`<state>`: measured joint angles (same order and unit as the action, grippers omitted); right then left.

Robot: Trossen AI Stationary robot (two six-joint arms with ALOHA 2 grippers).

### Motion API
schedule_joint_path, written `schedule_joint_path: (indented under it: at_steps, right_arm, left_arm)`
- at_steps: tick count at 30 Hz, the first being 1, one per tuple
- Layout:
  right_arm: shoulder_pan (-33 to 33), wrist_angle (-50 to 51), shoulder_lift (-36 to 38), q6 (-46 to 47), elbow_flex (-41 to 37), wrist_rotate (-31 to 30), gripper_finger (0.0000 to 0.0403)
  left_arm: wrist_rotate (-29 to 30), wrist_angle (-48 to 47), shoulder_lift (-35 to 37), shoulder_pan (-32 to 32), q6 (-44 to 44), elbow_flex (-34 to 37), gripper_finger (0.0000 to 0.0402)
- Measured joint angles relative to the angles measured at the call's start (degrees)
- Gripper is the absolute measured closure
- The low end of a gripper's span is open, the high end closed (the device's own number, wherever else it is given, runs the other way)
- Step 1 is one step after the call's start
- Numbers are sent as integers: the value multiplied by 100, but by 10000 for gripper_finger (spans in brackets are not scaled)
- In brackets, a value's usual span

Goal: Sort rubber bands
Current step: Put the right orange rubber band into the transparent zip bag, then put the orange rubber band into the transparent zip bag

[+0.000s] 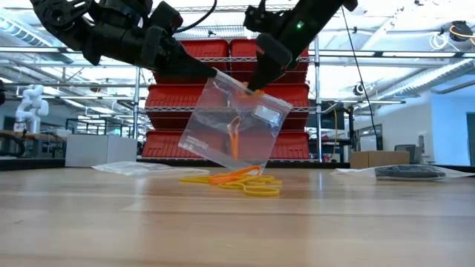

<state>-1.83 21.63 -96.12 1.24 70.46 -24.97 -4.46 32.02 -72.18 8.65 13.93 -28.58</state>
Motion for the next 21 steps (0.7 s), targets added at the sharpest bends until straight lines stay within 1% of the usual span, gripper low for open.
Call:
schedule_joint_path:
  at_steps: [5, 9, 16, 18, 21]
  right_arm:
    - [-11, 48, 153, 91, 0, 117, 278]
    - [-15, 56, 412, 131, 2, 288, 256]
    - [-11, 278, 976, 105, 11, 288, 257]
    - [-15, 524, 1152, 124, 11, 290, 259]
    - [-53, 1067, 1364, 443, 13, 437, 261]
  left_arm:
    - [-22, 0, 0, -1, 0, 0, 402]
    - [-25, -2, 0, -1, 0, 0, 402]
    - [-27, -2, 0, -1, 0, 0, 402]
    - [-27, 7, 0, -1, 0, 0, 402]
    - [-95, 140, -2, 1, -24, 2, 402]
